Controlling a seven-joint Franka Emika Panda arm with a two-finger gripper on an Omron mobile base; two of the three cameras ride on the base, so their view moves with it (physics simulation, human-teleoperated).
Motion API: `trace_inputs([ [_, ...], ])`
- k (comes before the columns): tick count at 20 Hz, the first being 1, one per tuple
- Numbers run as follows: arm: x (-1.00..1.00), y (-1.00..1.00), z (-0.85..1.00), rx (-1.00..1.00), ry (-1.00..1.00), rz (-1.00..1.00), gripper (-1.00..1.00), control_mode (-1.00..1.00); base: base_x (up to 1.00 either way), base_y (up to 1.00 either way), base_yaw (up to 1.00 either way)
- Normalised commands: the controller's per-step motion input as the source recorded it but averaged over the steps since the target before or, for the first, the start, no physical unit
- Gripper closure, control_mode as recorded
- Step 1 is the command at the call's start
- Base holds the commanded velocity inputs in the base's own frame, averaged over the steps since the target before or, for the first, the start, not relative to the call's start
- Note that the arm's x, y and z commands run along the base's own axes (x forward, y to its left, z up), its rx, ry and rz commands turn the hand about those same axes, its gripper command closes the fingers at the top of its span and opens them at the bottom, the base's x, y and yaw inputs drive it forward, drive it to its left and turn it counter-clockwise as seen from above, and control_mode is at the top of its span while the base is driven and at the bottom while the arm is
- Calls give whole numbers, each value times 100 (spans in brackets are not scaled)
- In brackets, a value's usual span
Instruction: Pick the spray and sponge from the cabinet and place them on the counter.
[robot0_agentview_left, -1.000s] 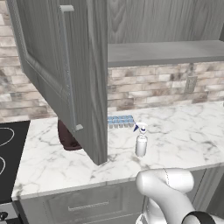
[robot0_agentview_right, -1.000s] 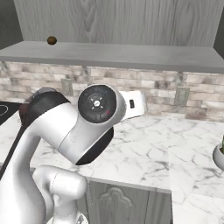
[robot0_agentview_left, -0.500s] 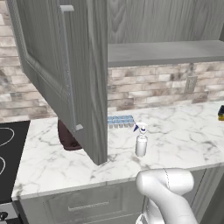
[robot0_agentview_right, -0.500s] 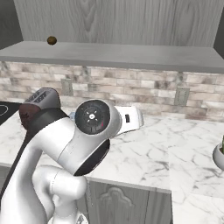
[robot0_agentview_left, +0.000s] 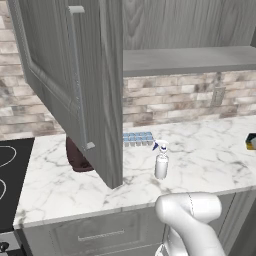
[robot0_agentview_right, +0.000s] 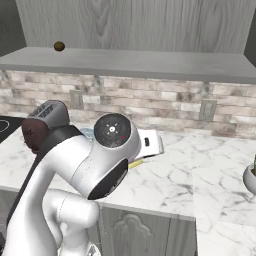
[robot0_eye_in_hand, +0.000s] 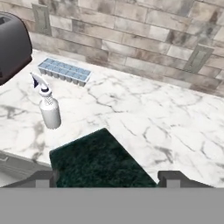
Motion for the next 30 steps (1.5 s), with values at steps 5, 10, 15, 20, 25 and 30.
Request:
trace_inputs([
  [5, 0, -8, -58, 0, -4, 3, 100, -100, 0, 0, 0],
  [10, 5, 0, -40, 0, -5, 1, 100, -100, 0, 0, 0],
  [15, 27, 0, -11, 0, 2, -1, 100, -100, 0, 0, 0],
  [20, 33, -4, -2, 0, 9, -1, 100, -100, 0, 0, 0],
  [25, 29, -17, -15, 0, 13, 0, 100, -100, 0, 0, 0],
  [30, 19, -8, -36, 0, 8, 0, 100, -100, 0, 0, 0],
])
